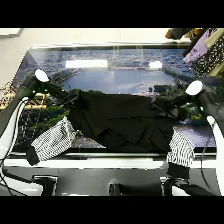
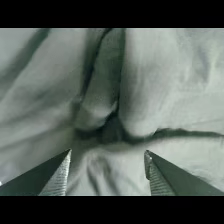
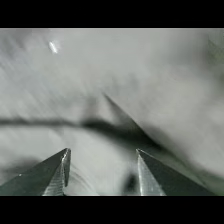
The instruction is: Fold the clothes and pants, and hang the long-sleeved shirts on hangers.
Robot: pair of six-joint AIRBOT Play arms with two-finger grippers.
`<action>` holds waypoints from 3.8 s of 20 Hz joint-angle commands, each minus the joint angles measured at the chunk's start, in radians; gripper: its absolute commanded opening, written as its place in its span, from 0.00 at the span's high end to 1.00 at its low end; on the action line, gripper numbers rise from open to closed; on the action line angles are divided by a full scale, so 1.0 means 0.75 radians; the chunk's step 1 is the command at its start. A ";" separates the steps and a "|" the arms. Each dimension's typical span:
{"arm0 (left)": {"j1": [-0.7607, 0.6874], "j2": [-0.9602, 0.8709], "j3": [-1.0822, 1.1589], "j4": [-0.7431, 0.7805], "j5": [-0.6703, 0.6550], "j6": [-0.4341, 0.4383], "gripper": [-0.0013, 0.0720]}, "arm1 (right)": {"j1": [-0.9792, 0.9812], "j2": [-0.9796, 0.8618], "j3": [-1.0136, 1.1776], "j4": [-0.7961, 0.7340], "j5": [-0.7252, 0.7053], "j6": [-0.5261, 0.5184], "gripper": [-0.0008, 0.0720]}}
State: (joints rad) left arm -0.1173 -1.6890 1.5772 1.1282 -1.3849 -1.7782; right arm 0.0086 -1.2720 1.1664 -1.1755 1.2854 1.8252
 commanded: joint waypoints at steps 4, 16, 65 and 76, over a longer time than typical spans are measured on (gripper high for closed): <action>-0.131 0.387 -0.331 0.342 0.146 0.021 0.25 | 0.373 0.564 -0.555 -0.186 -0.135 0.215 0.31; -0.203 0.594 -0.675 0.327 0.222 -0.073 0.25 | 0.841 0.362 -0.708 -0.375 -0.491 0.490 0.32; -0.203 0.592 -0.675 0.327 0.254 -0.073 0.25 | 0.841 0.263 -0.525 -0.478 -0.478 0.723 0.40; -0.203 0.591 -0.675 0.327 0.264 -0.073 0.25 | 0.841 0.095 -0.525 -0.488 -0.494 0.683 0.34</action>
State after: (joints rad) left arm -0.2687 -1.2449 1.0710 1.3731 -1.1927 -1.8328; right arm 0.6384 -1.1774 0.7719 -1.5318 0.9184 2.3417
